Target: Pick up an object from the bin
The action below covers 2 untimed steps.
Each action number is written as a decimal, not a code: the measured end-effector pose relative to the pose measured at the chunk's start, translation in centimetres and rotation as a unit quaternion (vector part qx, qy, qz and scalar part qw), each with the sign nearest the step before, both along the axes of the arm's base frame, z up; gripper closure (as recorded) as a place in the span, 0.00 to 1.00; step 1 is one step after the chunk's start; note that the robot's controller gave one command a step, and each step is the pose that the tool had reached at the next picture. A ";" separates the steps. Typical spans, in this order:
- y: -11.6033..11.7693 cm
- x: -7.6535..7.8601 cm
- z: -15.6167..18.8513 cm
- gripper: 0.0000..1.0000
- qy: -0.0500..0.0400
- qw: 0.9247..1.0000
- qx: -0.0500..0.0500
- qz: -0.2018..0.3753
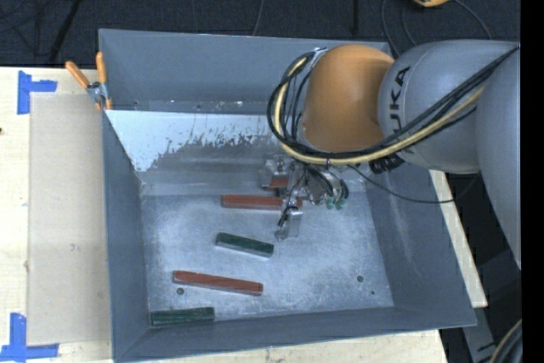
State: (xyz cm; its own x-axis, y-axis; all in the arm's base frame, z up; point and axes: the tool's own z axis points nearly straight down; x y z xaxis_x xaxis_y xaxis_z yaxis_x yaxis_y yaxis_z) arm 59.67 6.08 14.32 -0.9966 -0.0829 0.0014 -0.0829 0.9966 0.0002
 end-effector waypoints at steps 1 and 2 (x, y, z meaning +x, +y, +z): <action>3.5 -1.9 -2.4 0.00 -0.002 1.000 0.001 -0.006; 4.2 -1.6 -7.3 0.00 -0.001 0.999 0.001 -0.034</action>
Offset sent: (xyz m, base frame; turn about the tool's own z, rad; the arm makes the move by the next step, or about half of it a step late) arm -0.0159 0.0409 -0.0732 0.0704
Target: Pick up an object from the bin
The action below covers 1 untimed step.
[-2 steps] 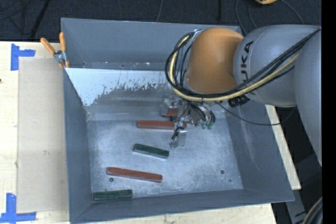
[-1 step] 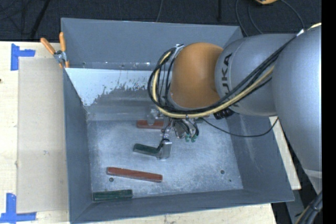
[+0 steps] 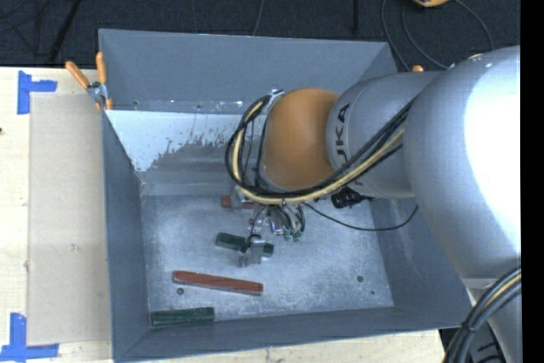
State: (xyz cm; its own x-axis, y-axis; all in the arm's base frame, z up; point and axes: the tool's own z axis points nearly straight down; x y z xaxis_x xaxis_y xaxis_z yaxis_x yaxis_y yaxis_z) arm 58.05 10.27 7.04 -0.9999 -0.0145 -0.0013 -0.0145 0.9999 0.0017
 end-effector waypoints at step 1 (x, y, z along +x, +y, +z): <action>1.8 -2.1 0.0 1.00 0.001 0.997 -0.001 -0.078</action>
Offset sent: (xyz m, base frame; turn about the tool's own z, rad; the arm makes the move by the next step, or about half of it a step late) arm 0.0000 0.0000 0.0000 0.0000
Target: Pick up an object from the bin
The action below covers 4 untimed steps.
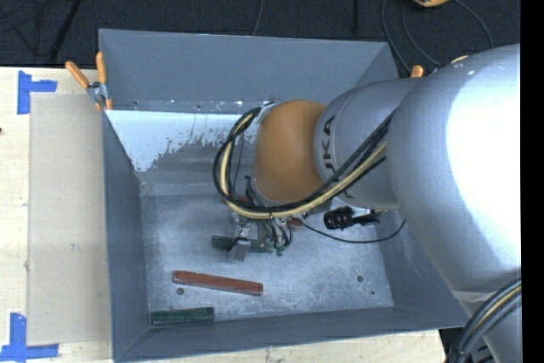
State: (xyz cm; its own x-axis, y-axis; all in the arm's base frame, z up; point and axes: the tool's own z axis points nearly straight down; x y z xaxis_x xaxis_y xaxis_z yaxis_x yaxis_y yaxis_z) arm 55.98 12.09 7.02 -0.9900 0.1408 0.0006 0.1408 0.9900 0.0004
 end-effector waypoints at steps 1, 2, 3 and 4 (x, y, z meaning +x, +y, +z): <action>0.0 0.0 0.0 1.00 0.000 1.000 0.000 0.000; 0.0 0.0 0.0 1.00 0.000 1.000 0.000 0.000; 0.0 -0.1 0.3 1.00 0.002 1.000 0.000 0.001; -0.1 -0.3 2.1 1.00 0.006 1.000 -0.001 0.001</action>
Offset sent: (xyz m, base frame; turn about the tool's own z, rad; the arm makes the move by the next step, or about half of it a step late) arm 0.0001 0.0002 0.0704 0.0000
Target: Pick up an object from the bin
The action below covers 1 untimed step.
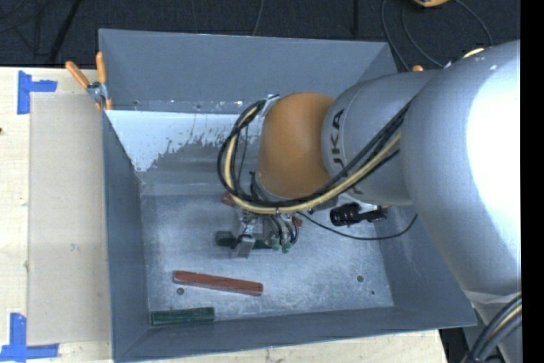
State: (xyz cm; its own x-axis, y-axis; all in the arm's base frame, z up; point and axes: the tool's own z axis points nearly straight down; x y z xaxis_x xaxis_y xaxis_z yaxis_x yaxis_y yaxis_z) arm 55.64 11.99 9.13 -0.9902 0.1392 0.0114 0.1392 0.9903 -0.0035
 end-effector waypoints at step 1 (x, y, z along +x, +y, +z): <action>0.0 0.1 2.3 1.00 -0.002 1.000 0.001 0.000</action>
Offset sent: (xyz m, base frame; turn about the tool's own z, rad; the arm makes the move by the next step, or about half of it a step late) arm 0.0000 -0.0002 0.0196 0.0000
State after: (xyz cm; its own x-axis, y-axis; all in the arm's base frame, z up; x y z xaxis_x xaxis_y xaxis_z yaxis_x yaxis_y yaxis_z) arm 55.78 11.99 11.46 -0.9901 0.1400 0.0070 0.1400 0.9901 -0.0015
